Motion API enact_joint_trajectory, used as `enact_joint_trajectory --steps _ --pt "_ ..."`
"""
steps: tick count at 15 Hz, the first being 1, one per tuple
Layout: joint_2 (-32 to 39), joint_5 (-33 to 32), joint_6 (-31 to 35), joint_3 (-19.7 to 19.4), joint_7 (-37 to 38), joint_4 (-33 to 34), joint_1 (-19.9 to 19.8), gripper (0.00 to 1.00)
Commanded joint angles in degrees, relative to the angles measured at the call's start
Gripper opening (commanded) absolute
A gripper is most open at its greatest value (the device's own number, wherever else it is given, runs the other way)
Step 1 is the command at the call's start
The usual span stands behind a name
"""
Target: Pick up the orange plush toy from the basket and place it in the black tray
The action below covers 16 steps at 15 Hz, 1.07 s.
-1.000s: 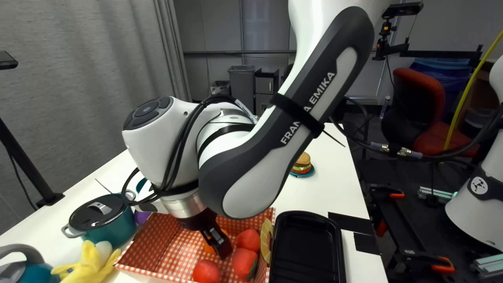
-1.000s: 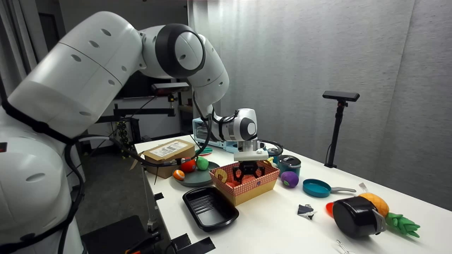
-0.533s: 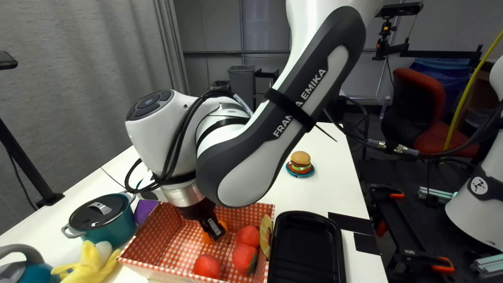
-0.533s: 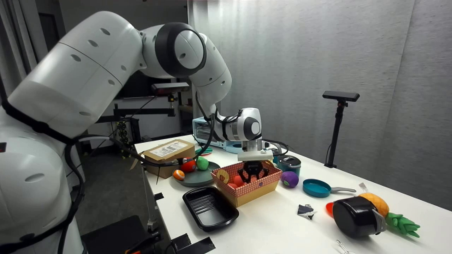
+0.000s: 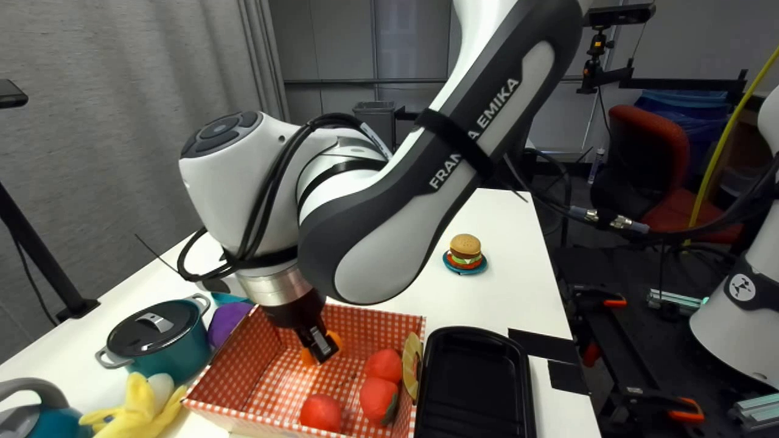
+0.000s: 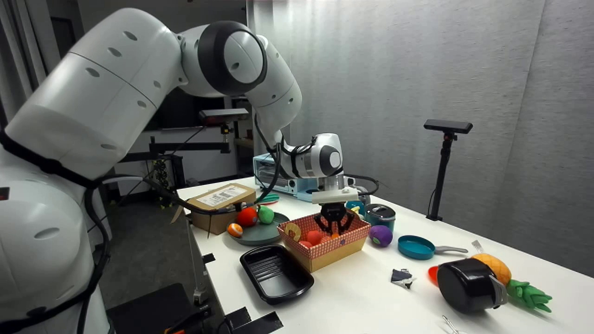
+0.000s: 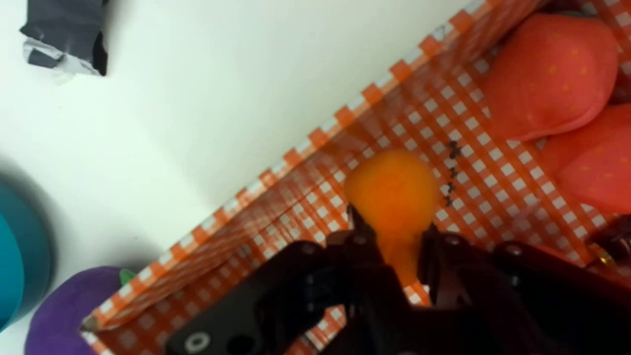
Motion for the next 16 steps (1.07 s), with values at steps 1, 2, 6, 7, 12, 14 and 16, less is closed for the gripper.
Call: enact_joint_trajectory --steps 1,2,6,7,12,14,16 --pt "-5.6 -3.6 3.0 -1.0 4.9 -5.0 1.5 0.06" --pt "-6.9 -4.6 3.8 -1.3 6.4 -6.2 2.0 0.06" --pt "-13.4 -6.9 6.4 -2.0 12.9 -13.1 2.6 0.06" --pt "-15.3 -7.9 7.0 -2.4 15.0 -15.4 2.9 0.06" --pt "-24.2 -13.9 8.4 -3.5 25.7 -26.7 3.7 0.06" --pt "-27.2 -16.9 7.9 -3.4 30.2 -31.1 3.9 0.06" --pt "-30.0 -20.2 7.1 -2.8 34.6 -35.6 3.8 0.06"
